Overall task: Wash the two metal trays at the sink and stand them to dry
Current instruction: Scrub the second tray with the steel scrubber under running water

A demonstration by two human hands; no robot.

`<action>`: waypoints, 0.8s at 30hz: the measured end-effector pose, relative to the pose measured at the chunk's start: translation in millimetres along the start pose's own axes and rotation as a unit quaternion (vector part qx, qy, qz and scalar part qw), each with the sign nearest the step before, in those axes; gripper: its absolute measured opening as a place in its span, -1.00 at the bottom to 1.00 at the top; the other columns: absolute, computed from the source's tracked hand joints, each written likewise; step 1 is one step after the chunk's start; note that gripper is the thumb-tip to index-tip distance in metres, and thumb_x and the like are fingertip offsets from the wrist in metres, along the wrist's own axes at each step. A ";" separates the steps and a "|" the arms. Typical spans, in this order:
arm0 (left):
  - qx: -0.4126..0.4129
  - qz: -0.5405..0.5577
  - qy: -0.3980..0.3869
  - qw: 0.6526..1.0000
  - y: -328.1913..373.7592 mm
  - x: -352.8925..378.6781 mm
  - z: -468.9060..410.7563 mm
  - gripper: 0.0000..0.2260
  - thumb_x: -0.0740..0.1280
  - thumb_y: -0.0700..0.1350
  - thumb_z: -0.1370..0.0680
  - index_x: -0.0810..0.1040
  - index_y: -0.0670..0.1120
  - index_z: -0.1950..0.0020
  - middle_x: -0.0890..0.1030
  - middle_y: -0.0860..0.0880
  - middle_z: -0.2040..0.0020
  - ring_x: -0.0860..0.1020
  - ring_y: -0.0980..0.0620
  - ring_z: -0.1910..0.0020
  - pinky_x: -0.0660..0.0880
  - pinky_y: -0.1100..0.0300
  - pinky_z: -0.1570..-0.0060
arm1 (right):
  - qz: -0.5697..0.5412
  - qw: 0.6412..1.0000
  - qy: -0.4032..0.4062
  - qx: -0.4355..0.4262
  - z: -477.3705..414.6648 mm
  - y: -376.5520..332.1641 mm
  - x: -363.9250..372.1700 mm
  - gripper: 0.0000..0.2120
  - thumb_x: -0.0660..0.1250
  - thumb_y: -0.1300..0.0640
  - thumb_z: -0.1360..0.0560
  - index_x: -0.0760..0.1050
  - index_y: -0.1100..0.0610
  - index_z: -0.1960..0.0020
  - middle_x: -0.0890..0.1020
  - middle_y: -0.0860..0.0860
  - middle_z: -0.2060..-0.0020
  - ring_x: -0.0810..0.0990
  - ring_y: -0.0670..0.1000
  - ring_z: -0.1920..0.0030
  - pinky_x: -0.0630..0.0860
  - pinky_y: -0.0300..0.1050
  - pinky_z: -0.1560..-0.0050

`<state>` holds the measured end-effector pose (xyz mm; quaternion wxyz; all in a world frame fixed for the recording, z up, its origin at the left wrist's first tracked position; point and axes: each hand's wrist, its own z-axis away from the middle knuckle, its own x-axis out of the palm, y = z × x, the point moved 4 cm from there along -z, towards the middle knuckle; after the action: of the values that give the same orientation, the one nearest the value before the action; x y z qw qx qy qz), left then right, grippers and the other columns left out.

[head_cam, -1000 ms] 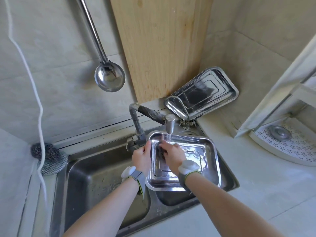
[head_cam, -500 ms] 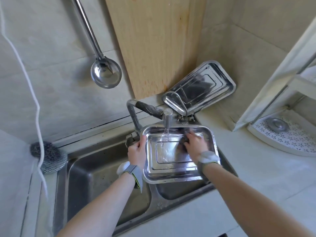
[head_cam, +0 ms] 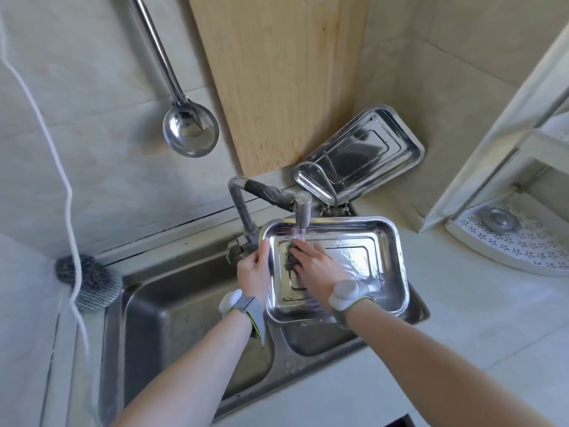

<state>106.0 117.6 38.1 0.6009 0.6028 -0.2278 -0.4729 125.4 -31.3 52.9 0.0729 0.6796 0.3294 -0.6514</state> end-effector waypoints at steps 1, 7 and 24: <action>0.010 -0.006 0.007 1.000 1.3 -0.6 1.5 -0.47 0.26 0.15 -0.56 0.28 -0.19 0.44 0.27 -0.11 0.45 0.22 0.02 0.39 0.20 0.16 0.34 | 0.014 1.000 0.007 -0.025 -2.8 -4.8 1.1 -0.75 0.28 0.29 -0.52 0.55 0.18 -0.17 0.49 0.01 -0.30 0.47 0.08 0.02 0.48 -0.07 -0.08; 0.058 -0.043 0.012 0.997 10.7 -5.1 5.3 -0.48 0.27 0.11 -0.57 0.18 -0.11 0.47 0.17 -0.06 0.48 0.13 0.08 0.43 0.11 0.21 0.43 | 0.045 0.998 0.018 -0.046 -4.1 -12.6 9.4 -0.58 0.54 0.30 -0.20 0.63 0.07 -0.02 0.64 -0.08 -0.11 0.53 -0.02 0.24 0.48 -0.25 0.09; 0.020 -0.038 0.022 0.999 -0.5 -7.8 9.7 -0.45 0.27 0.14 -0.56 0.37 -0.28 0.42 0.31 -0.12 0.48 0.24 0.00 0.40 0.23 0.14 0.37 | 0.031 0.993 -0.017 -0.111 -3.1 -30.7 21.8 -0.66 0.36 0.36 -0.35 0.56 0.17 -0.11 0.60 0.03 -0.15 0.56 0.07 0.06 0.44 -0.10 -0.07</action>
<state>94.2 119.3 41.6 0.5755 0.6332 -0.2011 -0.4769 109.9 1.7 43.1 0.1732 0.6660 0.3770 -0.6199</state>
